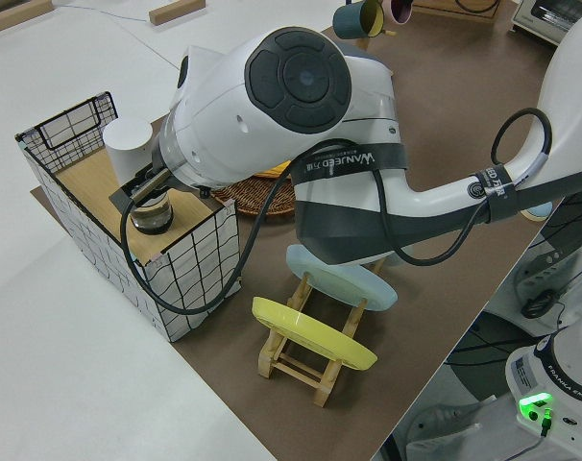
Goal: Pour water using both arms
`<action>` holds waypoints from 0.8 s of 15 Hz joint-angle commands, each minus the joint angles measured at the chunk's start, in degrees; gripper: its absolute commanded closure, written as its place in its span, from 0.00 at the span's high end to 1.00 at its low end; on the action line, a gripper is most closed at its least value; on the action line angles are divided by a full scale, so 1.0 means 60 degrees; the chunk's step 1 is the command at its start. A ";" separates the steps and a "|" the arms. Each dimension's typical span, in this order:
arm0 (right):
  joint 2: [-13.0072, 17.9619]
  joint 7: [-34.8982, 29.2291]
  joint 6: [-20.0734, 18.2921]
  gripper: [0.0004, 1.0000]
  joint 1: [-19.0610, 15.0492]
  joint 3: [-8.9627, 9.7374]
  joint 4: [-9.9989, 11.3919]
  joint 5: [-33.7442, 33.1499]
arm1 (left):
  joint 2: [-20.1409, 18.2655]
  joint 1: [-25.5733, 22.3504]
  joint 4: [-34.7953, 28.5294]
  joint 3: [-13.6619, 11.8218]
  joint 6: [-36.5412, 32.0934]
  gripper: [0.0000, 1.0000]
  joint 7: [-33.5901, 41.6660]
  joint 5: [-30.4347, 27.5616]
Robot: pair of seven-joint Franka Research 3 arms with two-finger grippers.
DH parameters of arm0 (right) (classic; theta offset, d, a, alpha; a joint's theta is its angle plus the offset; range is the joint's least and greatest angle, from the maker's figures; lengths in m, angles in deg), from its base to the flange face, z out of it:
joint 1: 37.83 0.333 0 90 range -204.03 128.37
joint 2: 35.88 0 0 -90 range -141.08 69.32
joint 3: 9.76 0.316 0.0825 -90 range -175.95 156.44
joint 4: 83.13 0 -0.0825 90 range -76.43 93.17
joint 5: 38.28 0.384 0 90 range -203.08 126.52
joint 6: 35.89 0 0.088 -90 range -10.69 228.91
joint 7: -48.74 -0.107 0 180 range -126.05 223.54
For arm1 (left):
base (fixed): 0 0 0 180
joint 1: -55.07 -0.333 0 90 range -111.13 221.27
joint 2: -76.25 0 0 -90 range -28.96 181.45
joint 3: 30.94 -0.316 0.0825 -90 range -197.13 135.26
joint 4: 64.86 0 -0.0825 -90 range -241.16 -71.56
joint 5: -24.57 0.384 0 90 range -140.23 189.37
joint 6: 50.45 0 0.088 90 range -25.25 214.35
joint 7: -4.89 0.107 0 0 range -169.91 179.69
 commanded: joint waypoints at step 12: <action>-0.0544 -0.0220 0.0011 0.14 0.0350 -0.0235 -0.0848 -0.0302 | 0.0884 -0.0046 -0.0166 0.0370 0.1302 0.99 0.0961 -0.1841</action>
